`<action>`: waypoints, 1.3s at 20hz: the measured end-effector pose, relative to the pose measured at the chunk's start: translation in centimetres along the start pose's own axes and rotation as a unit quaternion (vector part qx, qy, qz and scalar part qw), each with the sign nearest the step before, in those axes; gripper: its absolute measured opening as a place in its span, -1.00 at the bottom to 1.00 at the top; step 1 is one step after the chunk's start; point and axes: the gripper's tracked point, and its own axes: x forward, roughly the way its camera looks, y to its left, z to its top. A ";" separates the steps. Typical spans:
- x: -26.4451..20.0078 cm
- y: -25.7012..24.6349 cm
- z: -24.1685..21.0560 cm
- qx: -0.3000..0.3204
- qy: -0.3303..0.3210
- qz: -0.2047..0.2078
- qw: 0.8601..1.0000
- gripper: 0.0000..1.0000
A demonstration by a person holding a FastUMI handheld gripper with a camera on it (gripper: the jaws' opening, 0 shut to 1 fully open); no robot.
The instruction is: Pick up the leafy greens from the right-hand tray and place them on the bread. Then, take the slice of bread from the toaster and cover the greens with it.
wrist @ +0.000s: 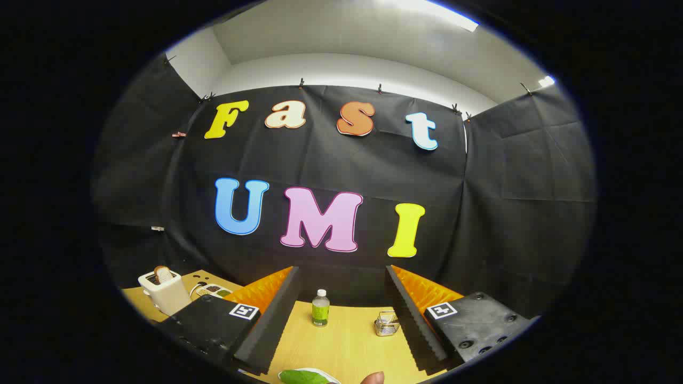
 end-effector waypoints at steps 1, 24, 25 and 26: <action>0.0 0.2 0.0 -0.001 0.001 0.001 1.000 0.96; 0.1 1.4 -2.3 -0.015 0.044 0.043 0.998 0.95; 0.1 1.7 -3.5 -0.018 0.065 0.056 0.996 0.95; 0.1 2.0 -4.8 -0.018 0.084 0.068 0.994 0.94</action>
